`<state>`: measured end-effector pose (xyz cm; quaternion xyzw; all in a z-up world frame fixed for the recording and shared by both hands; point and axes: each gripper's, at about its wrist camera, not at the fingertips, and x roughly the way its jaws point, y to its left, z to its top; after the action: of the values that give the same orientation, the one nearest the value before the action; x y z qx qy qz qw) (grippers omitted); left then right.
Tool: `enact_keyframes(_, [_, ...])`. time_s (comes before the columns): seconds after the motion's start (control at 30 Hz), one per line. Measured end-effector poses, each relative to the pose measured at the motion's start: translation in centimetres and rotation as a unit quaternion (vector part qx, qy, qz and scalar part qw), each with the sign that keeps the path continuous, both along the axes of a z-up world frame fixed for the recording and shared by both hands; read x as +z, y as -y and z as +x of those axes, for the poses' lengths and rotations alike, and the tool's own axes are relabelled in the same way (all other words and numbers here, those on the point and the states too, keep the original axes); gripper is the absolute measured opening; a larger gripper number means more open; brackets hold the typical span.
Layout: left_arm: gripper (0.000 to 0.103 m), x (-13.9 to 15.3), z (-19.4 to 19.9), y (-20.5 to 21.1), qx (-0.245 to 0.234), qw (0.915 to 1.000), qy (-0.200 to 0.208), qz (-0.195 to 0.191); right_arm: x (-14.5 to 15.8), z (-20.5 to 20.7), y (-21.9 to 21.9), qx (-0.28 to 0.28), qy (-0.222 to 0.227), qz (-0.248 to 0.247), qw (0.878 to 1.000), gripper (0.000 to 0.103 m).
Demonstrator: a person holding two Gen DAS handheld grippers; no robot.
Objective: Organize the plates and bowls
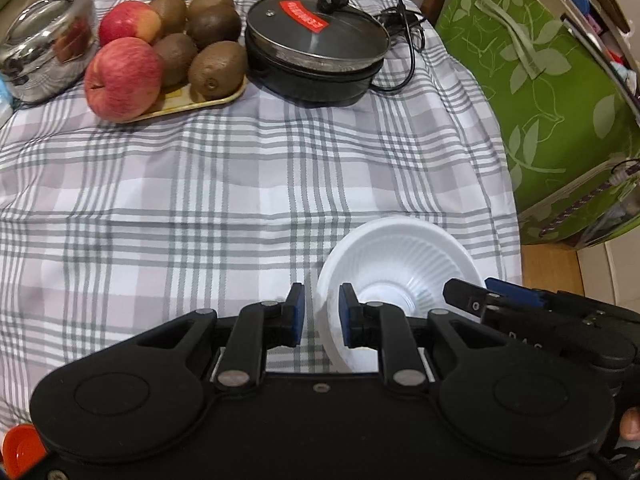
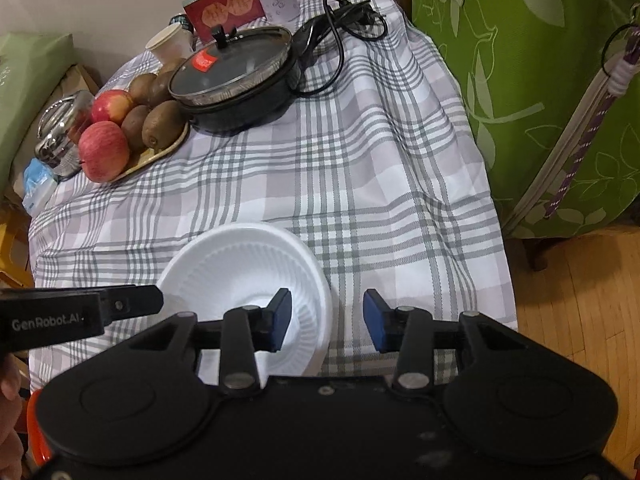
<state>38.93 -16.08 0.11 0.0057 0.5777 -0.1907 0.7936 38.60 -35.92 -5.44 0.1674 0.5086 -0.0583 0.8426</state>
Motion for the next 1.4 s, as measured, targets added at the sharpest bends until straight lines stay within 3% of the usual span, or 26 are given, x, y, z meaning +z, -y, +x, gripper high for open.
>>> enact_keyframes(0.33, [0.026, -2.6, 0.2, 1.4, -0.017, 0.9994, -0.030, 0.003, -1.2, 0.5, -0.2, 0.005, -0.013, 0.009, 1.000, 0.043])
enact_keyframes(0.4, [0.026, -2.8, 0.0, 1.6, -0.020, 0.9992, -0.036, 0.000, -1.2, 0.5, -0.4, 0.011, -0.016, 0.015, 1.000, 0.038])
enact_keyframes(0.5, [0.024, -2.6, -0.4, 1.6, -0.016, 0.9993, -0.032, 0.004, -1.1, 0.3, -0.7, 0.020, -0.015, 0.014, 1.000, 0.038])
enact_keyframes(0.87, [0.024, 0.2, -2.2, 0.5, -0.009, 0.9999, -0.001, 0.003, 1.4, -1.9, -1.6, 0.032, 0.010, 0.014, 0.999, 0.037])
enact_keyframes(1.4, [0.024, 5.4, -8.8, -2.0, 0.001, 0.9971, 0.074, 0.019, 6.4, -7.8, -4.7, 0.056, 0.056, -0.005, 0.997, 0.037])
